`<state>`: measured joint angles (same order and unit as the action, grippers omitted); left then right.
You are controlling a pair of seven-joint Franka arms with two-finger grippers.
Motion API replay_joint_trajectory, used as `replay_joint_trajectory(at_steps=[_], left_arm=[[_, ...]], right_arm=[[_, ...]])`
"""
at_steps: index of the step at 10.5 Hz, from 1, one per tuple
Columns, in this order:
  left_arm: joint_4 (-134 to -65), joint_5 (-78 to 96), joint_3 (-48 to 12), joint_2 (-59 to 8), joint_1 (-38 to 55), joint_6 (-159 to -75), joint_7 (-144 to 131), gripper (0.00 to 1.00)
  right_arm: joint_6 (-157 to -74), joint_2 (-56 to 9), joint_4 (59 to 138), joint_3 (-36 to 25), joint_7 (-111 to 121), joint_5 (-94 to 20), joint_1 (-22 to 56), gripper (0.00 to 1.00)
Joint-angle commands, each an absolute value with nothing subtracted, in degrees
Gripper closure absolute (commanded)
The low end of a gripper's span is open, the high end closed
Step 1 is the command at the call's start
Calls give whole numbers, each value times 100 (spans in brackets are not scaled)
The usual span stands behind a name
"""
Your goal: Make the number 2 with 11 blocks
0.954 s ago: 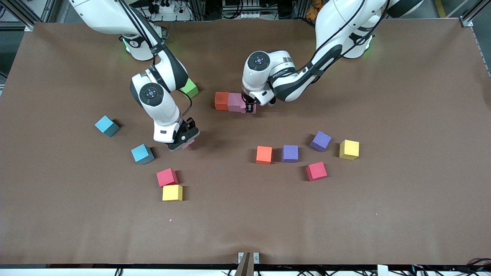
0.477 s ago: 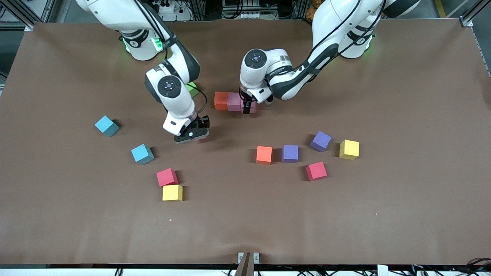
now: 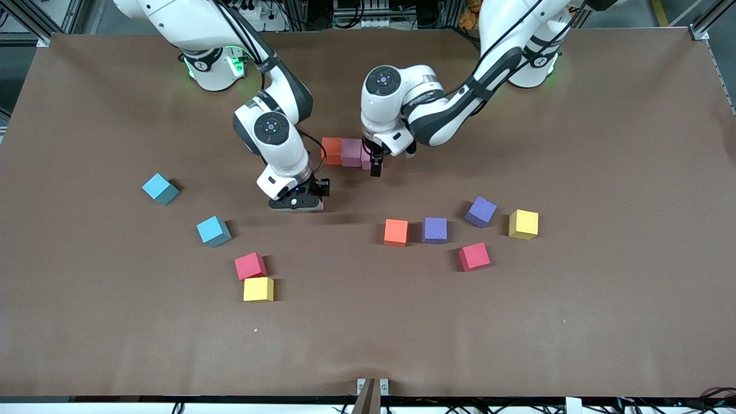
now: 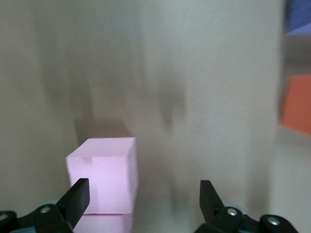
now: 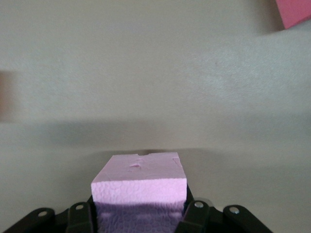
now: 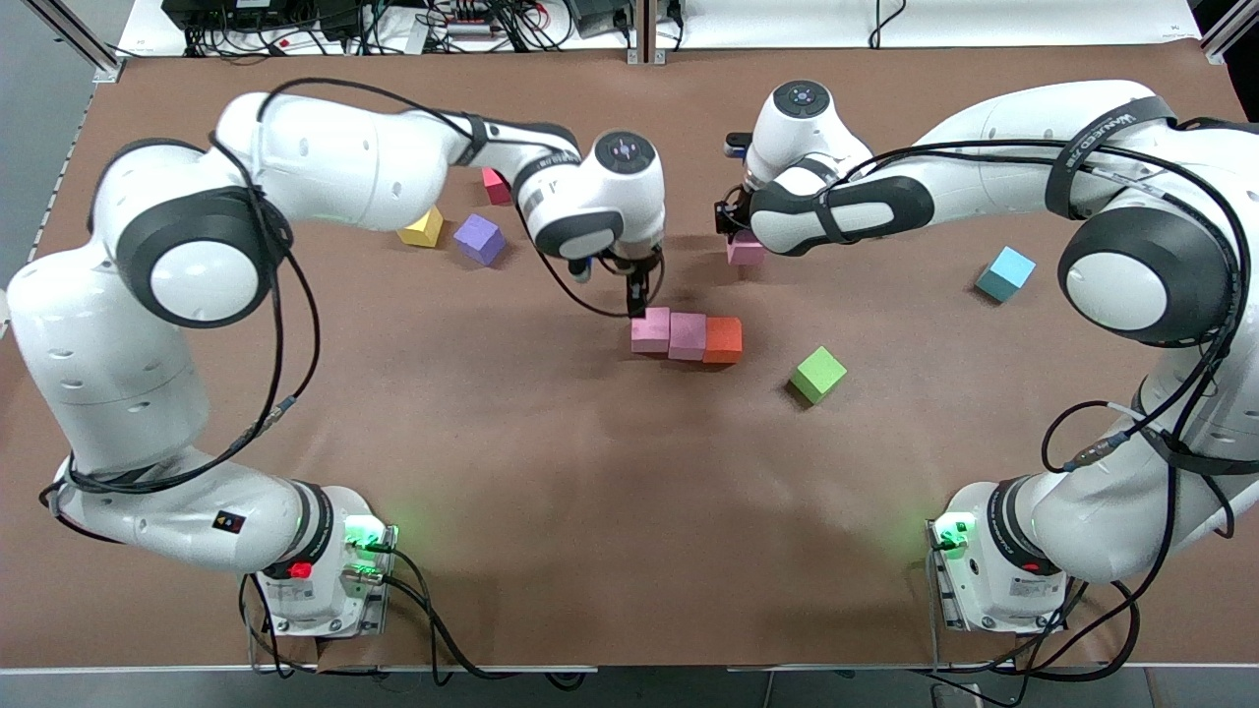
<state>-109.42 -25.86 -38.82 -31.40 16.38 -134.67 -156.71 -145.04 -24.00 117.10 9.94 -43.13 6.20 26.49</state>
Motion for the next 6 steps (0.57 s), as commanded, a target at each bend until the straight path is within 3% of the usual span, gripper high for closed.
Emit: replay_joint_trajectory(at_steps=[1,4,6], left_arm=[[-10847,-2812,-3920,-2971,1241,-13307,-15927,0],[-9953,-2891,-3841,-3592,862,-13307,-15549,0],[-9302,-2900,-3377,-4146,1019,-13307,-15242,0]], right_arm=[[-14423,-2548,11304,993,-5243,589,2969,73],[-14405,-2952,10751,984,-6282,598,3443,73],[-14405,-3163,10531,967,-6782,641,3795,73]])
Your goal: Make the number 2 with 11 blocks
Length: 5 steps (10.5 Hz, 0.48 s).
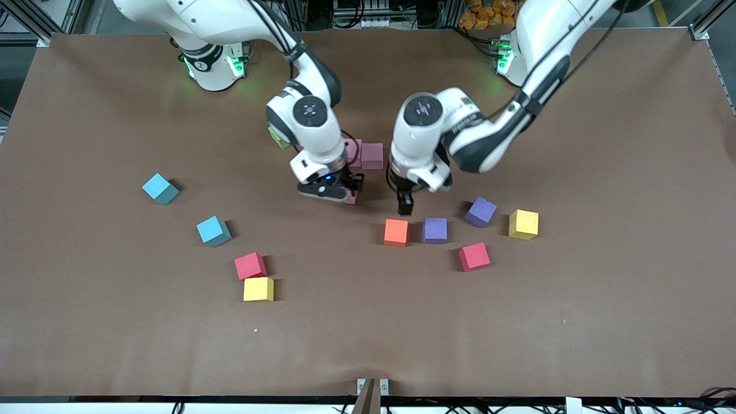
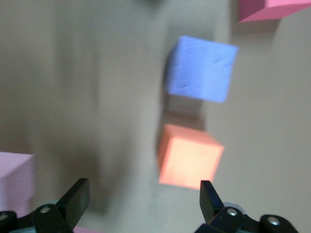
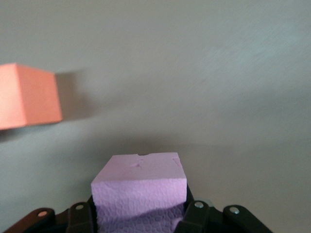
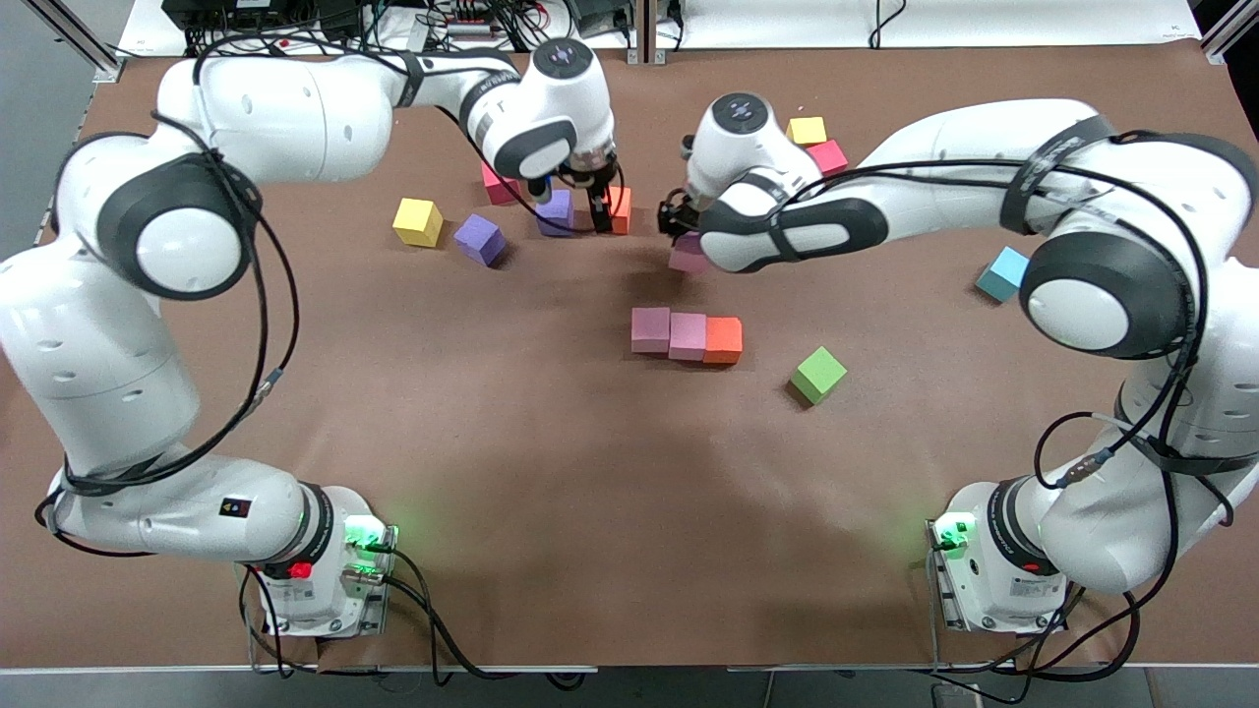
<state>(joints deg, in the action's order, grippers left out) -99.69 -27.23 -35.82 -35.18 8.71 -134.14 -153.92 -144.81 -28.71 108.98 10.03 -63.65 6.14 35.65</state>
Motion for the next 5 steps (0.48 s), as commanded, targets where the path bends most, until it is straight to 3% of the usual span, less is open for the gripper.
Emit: replay_joint_trajectory(at_steps=[1,5], left_arm=[[-9107,-2857,-3184,-4340,1098,-13307,-14979,0],[-9026,-2787,-3111,-4605,1151,-13307,-13758,0]], right_arm=[[-14397,-3277,10425,958,-6994,676,3927,73],[-14379,-3428,10380,949,-7031,676,4139,73]])
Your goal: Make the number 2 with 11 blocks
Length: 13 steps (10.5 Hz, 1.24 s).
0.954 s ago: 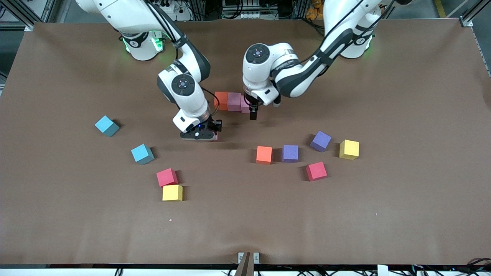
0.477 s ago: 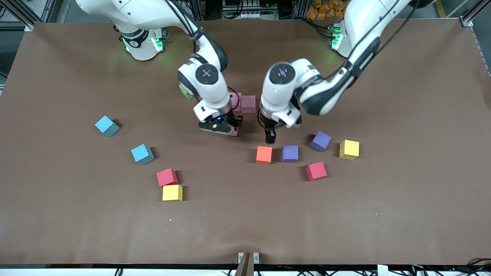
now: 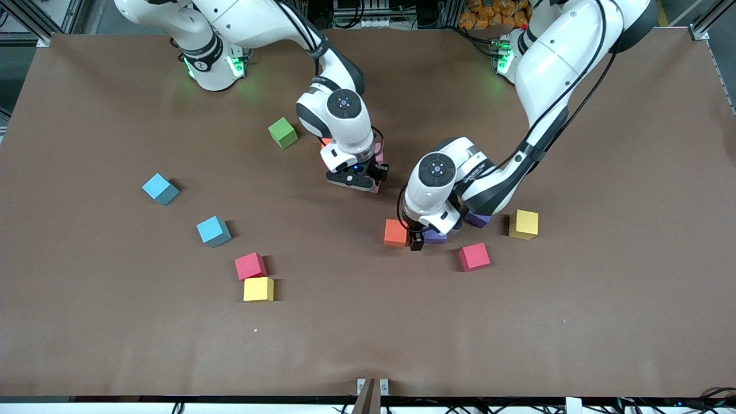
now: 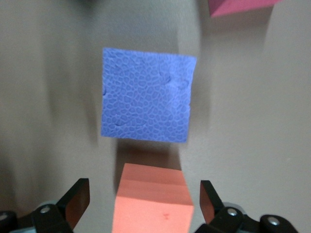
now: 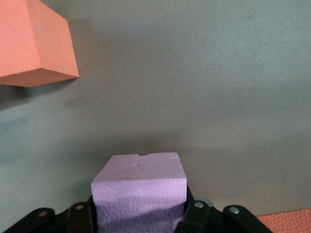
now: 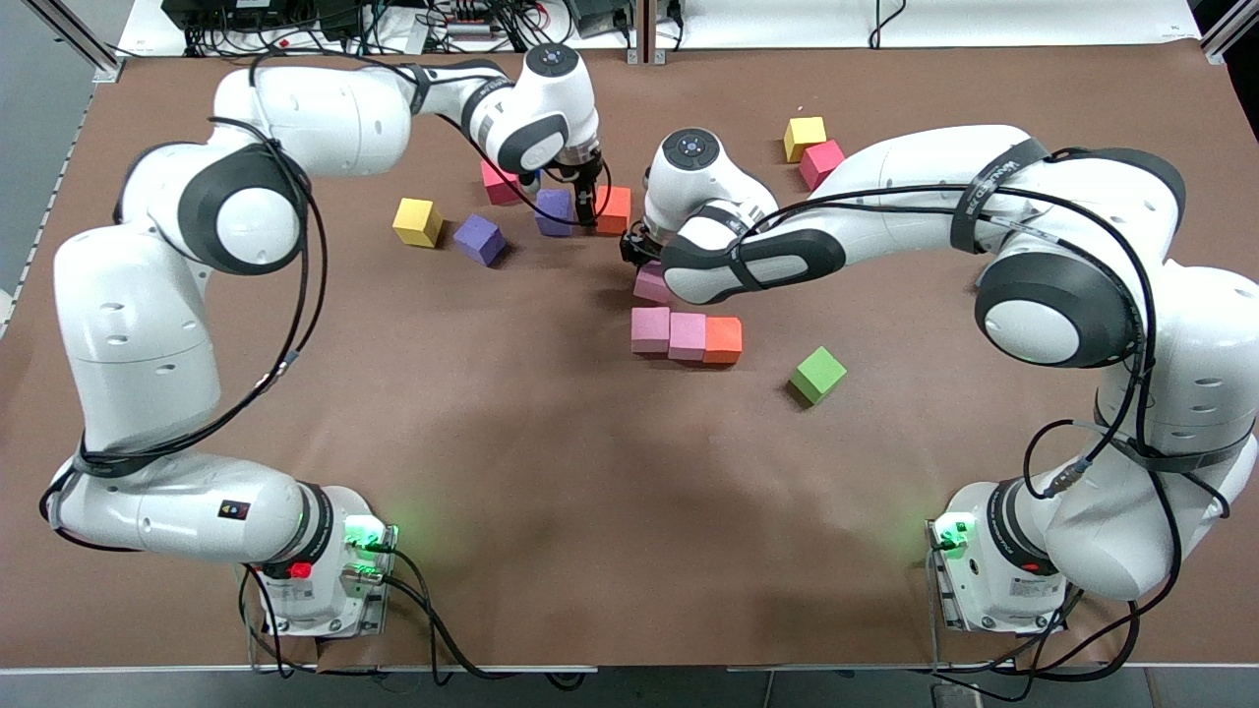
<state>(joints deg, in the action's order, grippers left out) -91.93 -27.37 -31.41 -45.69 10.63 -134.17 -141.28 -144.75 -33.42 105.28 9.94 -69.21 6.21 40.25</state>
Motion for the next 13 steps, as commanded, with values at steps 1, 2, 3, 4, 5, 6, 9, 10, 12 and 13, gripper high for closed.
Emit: replay_joint_trajectory(at_steps=[1,2,3,4,5,6,9,10,12,13], left_arm=[[-9026,-2725,-3111,-4605,1151,-13307,-13677,0],[-9026,-2716,-3111,-4605,1160,-13307,-13667,0],[-9026,-2707,-3111,-4605,1160,-13307,-13667,0],[-9026,-2707,-3111,-4605,1160,-13307,-13667,0],[-9026,-2707,-3111,-4649,1160,-13307,-13650,0],[-9018,-2707,-3111,-4676,1204,-13307,-13632,0],[-8877,-2725,-3111,-4816,1318,-13315,-13623,0],[-8868,-2733,-3111,-4843,1327,-13307,-13623,0],[-8807,-2733,-3111,-4904,1397,-13315,-13623,0],[-8798,-2733,-3111,-4930,1397,-13307,-13623,0]], right_arm=[[-14353,-3506,10380,949,-7031,712,4227,73],[-14353,-3550,10371,949,-7040,712,4262,73],[-14353,-3577,10371,949,-7040,721,4271,73],[-14353,-3621,10371,941,-7031,747,4271,73],[-14353,-3656,10371,940,-7031,886,4306,73],[-14335,-3665,10388,932,-7031,914,4315,73],[-14326,-3674,10380,932,-7031,914,4333,72],[-14326,-3674,10380,923,-6970,914,4324,71],[-14317,-3700,10380,861,-6873,914,4342,71],[-14317,-3700,10380,861,-6864,923,4350,71]])
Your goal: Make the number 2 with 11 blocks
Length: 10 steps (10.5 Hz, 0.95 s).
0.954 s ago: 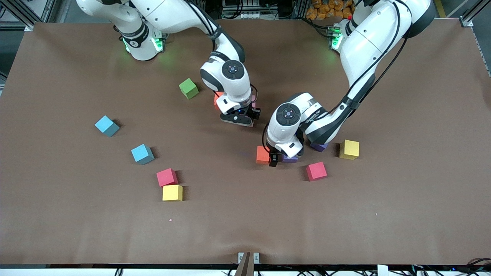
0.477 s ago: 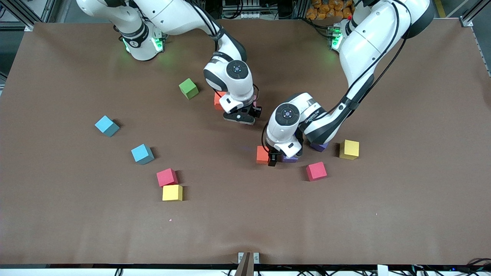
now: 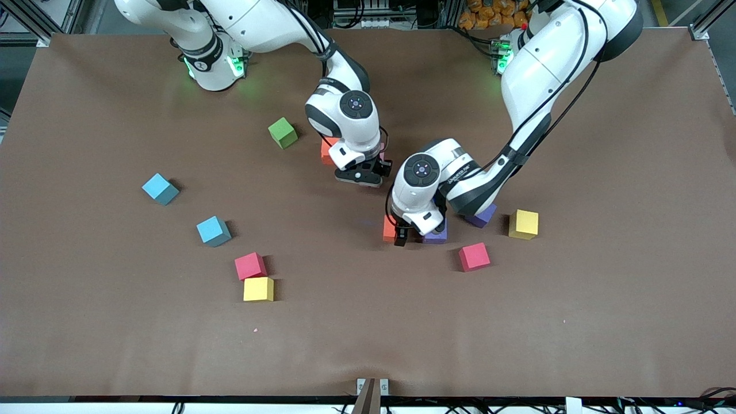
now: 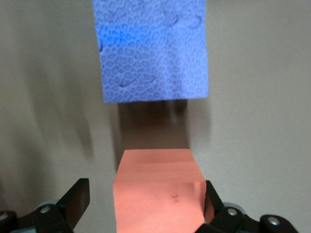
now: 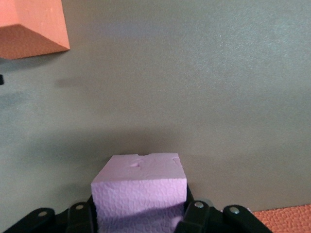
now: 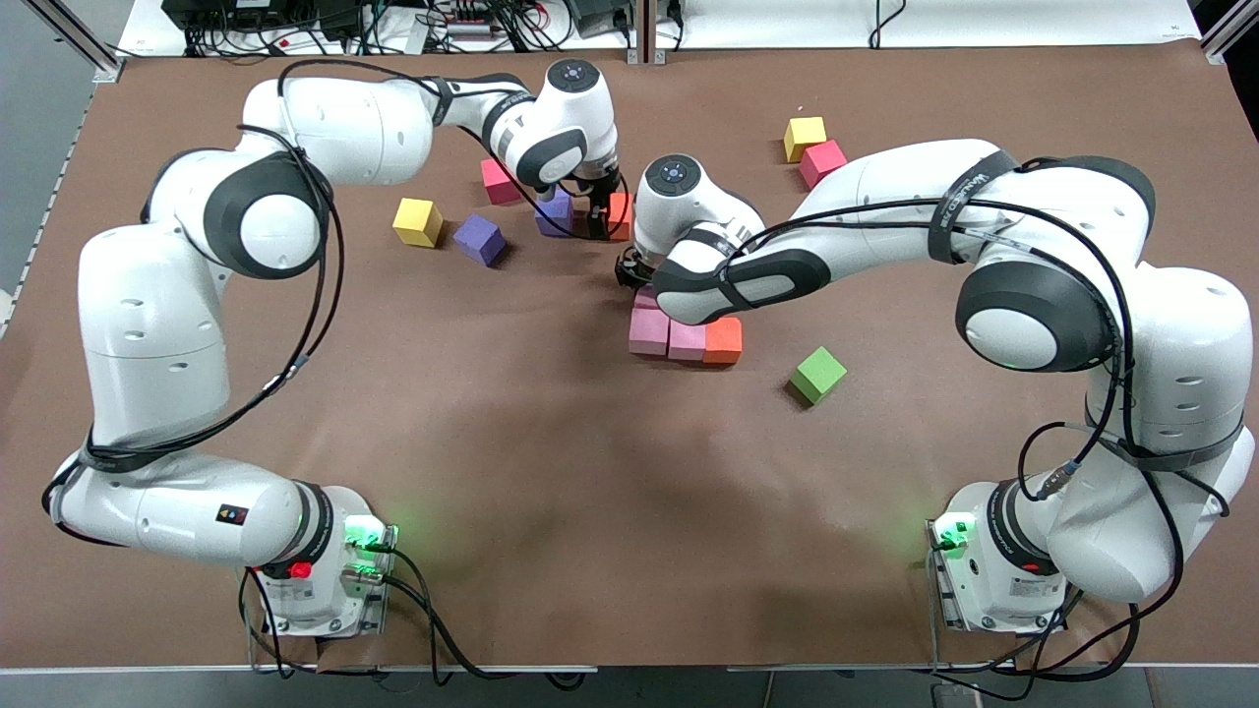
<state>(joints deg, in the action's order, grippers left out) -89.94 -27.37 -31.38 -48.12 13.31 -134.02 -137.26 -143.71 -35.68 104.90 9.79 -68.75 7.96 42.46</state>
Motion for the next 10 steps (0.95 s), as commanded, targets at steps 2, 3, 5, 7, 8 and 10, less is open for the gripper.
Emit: replay_joint_trajectory(at_steps=[2,3,5,7,8,10], left_arm=[[-8798,-2716,-3111,-4931,1397,-13307,-13623,0],[-8798,-2690,-3111,-4931,1380,-13307,-13623,0],[-8798,-2698,-3111,-4913,1284,-13307,-13623,69],[-8815,-2707,-3129,-4834,1178,-13307,-13161,85],[-8833,-2698,-3146,-4790,1126,-13307,-12844,85],[-8824,-2707,-3173,-4738,1107,-13307,-12080,85]], right_arm=[[-14221,-3718,10380,861,-6864,1158,4351,71],[-14203,-3744,10380,861,-6899,1186,4351,71],[-14212,-3736,10362,853,-6961,1116,4351,55],[-14212,-3727,10354,844,-6987,1125,4351,0],[-14203,-3692,10354,844,-6926,1125,4368,0],[-13880,-3499,10293,844,-6917,1116,4377,0]])
